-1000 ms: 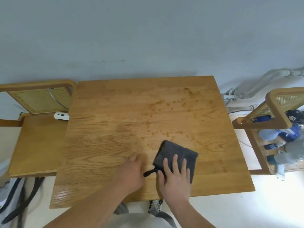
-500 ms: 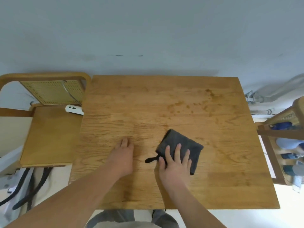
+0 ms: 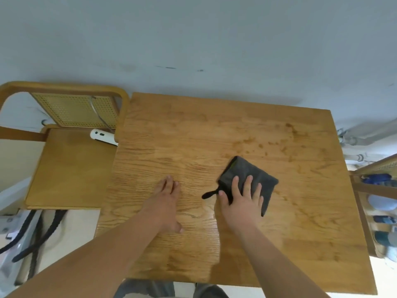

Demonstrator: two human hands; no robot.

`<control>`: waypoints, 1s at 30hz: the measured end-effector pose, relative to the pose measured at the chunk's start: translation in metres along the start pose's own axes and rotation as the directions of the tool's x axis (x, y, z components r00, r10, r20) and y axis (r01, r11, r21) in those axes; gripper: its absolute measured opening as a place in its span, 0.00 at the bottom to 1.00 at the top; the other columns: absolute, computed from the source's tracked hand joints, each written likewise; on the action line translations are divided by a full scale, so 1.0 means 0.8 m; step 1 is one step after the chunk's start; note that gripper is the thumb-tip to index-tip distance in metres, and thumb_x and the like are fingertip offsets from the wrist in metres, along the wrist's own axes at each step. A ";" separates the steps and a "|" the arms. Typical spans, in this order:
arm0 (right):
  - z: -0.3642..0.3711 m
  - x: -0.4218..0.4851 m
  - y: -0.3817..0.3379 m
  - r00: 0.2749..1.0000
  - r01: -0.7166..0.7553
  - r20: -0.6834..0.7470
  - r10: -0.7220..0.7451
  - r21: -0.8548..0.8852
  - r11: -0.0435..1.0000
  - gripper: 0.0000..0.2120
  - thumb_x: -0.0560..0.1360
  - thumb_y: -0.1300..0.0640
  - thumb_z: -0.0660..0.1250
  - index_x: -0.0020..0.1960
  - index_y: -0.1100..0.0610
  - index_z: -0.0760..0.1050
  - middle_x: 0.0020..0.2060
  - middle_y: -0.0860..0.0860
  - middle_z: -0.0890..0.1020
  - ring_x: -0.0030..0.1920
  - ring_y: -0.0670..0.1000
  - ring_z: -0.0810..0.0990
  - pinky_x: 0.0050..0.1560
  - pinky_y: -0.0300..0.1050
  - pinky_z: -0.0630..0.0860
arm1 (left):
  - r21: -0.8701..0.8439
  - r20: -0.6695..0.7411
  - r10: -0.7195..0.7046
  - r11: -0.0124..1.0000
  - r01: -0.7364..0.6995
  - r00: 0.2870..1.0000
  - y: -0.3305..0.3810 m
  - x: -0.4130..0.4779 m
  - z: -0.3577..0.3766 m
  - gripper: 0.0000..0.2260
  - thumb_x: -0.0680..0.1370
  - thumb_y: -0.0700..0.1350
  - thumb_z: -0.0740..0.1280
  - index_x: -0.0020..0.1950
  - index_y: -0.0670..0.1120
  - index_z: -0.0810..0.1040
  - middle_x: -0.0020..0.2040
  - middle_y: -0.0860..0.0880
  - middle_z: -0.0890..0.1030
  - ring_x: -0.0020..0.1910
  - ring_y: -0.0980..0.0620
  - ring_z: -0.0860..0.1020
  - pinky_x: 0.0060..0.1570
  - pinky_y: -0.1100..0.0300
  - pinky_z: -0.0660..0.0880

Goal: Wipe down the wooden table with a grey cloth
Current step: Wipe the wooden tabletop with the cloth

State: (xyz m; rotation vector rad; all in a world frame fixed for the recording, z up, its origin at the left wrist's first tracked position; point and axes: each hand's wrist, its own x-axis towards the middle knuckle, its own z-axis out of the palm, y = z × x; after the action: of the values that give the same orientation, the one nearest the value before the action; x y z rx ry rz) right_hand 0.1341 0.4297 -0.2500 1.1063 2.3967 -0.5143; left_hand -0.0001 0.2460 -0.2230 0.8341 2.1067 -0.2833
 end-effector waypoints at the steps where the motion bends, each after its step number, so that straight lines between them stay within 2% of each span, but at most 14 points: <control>1: 0.009 -0.008 -0.011 0.999 0.046 -0.020 -0.046 -0.004 0.999 0.34 0.83 0.32 0.44 0.84 0.43 0.40 0.83 0.51 0.35 0.81 0.61 0.31 0.81 0.60 0.37 | -0.001 0.005 -0.007 1.000 0.007 1.000 0.000 0.000 0.000 0.62 0.71 0.66 0.75 0.81 0.45 0.29 0.79 0.42 0.26 0.81 0.43 0.32 0.81 0.50 0.42; 4: 0.050 -0.047 -0.022 0.941 0.336 -0.003 -0.337 -0.091 0.938 0.32 0.83 0.33 0.47 0.83 0.43 0.46 0.83 0.50 0.40 0.81 0.60 0.32 0.79 0.57 0.32 | 0.012 0.009 -0.029 1.000 0.028 1.000 0.007 -0.005 -0.005 0.61 0.72 0.65 0.75 0.82 0.44 0.31 0.81 0.42 0.28 0.82 0.42 0.34 0.82 0.50 0.45; 6: 0.057 -0.058 -0.007 0.872 0.489 0.049 -0.488 -0.165 0.857 0.30 0.83 0.34 0.47 0.83 0.41 0.52 0.84 0.49 0.46 0.82 0.59 0.35 0.79 0.58 0.37 | 0.009 0.019 -0.037 0.999 0.037 0.999 0.010 -0.005 -0.010 0.61 0.72 0.66 0.75 0.82 0.44 0.32 0.81 0.42 0.30 0.82 0.42 0.35 0.81 0.50 0.45; 8: 0.036 -0.043 0.013 0.825 0.564 0.117 -0.552 -0.198 0.802 0.28 0.84 0.35 0.46 0.83 0.38 0.50 0.83 0.44 0.42 0.82 0.53 0.32 0.81 0.56 0.38 | 0.028 0.041 -0.039 0.999 0.037 0.998 0.010 -0.002 -0.015 0.61 0.71 0.66 0.75 0.82 0.44 0.32 0.81 0.42 0.30 0.82 0.42 0.35 0.81 0.50 0.44; 10: 0.004 -0.014 0.029 0.837 0.547 0.167 -0.521 -0.222 0.807 0.27 0.84 0.35 0.46 0.82 0.36 0.46 0.81 0.41 0.36 0.81 0.51 0.30 0.82 0.55 0.38 | 0.062 0.059 -0.032 0.998 0.028 0.998 0.008 -0.001 -0.018 0.61 0.72 0.66 0.74 0.82 0.44 0.32 0.81 0.41 0.30 0.82 0.41 0.35 0.80 0.50 0.44; 12: -0.025 0.012 0.033 0.906 0.418 0.165 -0.389 -0.219 0.882 0.28 0.84 0.35 0.46 0.83 0.35 0.44 0.81 0.42 0.34 0.81 0.50 0.30 0.82 0.55 0.39 | 0.075 0.080 -0.021 0.997 0.015 0.997 0.006 -0.001 -0.020 0.60 0.73 0.65 0.74 0.82 0.44 0.31 0.81 0.41 0.30 0.82 0.41 0.35 0.80 0.50 0.45; 15: -0.031 0.026 0.016 0.977 0.203 0.080 -0.196 -0.098 0.974 0.28 0.85 0.38 0.47 0.83 0.38 0.45 0.82 0.44 0.36 0.82 0.53 0.32 0.82 0.56 0.42 | 0.070 0.109 -0.018 0.997 0.010 0.994 0.005 0.001 -0.018 0.59 0.74 0.65 0.73 0.81 0.45 0.30 0.81 0.43 0.28 0.82 0.42 0.34 0.80 0.49 0.46; 17: -0.018 0.008 -0.002 0.986 0.160 0.048 -0.157 -0.075 0.984 0.28 0.86 0.40 0.46 0.84 0.41 0.45 0.83 0.48 0.37 0.82 0.56 0.33 0.82 0.56 0.40 | 0.040 0.125 -0.032 0.999 0.027 0.992 0.002 0.005 -0.015 0.59 0.74 0.64 0.74 0.81 0.46 0.30 0.80 0.44 0.26 0.82 0.43 0.33 0.80 0.48 0.48; 19: 0.003 -0.026 -0.010 0.976 0.215 0.040 -0.212 -0.090 0.973 0.28 0.86 0.41 0.45 0.84 0.42 0.44 0.83 0.49 0.36 0.81 0.57 0.31 0.81 0.55 0.36 | 0.021 0.126 -0.048 0.999 0.045 0.991 0.001 0.007 -0.011 0.59 0.74 0.63 0.74 0.81 0.47 0.30 0.80 0.45 0.26 0.82 0.44 0.33 0.81 0.47 0.50; 21: 0.031 -0.063 0.002 0.923 0.383 0.097 -0.372 -0.146 0.912 0.28 0.85 0.40 0.46 0.84 0.42 0.49 0.83 0.49 0.40 0.82 0.58 0.32 0.81 0.53 0.35 | 0.016 0.116 -0.063 0.998 0.061 0.991 0.003 0.008 -0.011 0.59 0.74 0.63 0.74 0.81 0.47 0.30 0.80 0.45 0.26 0.82 0.44 0.33 0.82 0.46 0.50; 24: 0.049 -0.093 0.035 0.839 0.541 0.214 -0.499 -0.241 0.806 0.26 0.82 0.38 0.53 0.77 0.42 0.69 0.81 0.51 0.62 0.82 0.58 0.51 0.76 0.56 0.48 | 0.019 0.113 -0.090 0.996 0.089 0.989 0.011 0.006 -0.011 0.58 0.74 0.64 0.73 0.81 0.46 0.30 0.80 0.44 0.26 0.82 0.43 0.34 0.82 0.46 0.50; 25: 0.047 -0.089 0.043 0.818 0.575 0.225 -0.529 -0.280 0.769 0.26 0.82 0.37 0.52 0.77 0.40 0.69 0.81 0.49 0.62 0.81 0.56 0.50 0.76 0.55 0.49 | 0.024 0.109 -0.098 0.995 0.096 0.989 0.013 0.007 -0.011 0.58 0.74 0.64 0.73 0.81 0.45 0.30 0.80 0.44 0.26 0.82 0.43 0.34 0.82 0.46 0.50; 28: 0.017 -0.057 0.047 0.765 0.636 0.315 -0.561 -0.235 0.735 0.26 0.84 0.36 0.45 0.82 0.33 0.46 0.81 0.41 0.36 0.80 0.50 0.29 0.80 0.52 0.36 | 0.034 0.087 -0.109 0.994 0.107 0.990 0.018 0.008 -0.012 0.59 0.74 0.66 0.72 0.81 0.44 0.30 0.80 0.42 0.27 0.82 0.42 0.34 0.82 0.47 0.47; 30: -0.003 -0.034 0.033 0.802 0.588 0.299 -0.517 -0.241 0.772 0.27 0.85 0.36 0.44 0.82 0.34 0.41 0.79 0.40 0.31 0.79 0.50 0.26 0.81 0.54 0.35 | 0.030 0.087 -0.109 0.994 0.107 0.990 0.019 0.008 -0.015 0.59 0.74 0.66 0.72 0.81 0.44 0.31 0.81 0.42 0.28 0.82 0.41 0.35 0.82 0.48 0.48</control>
State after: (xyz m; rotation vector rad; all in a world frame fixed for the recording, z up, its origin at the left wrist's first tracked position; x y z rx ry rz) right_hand 0.1696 0.4301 -0.2375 0.1624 2.4688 -0.3749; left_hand -0.0003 0.2661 -0.2194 0.7104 2.0717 -0.3980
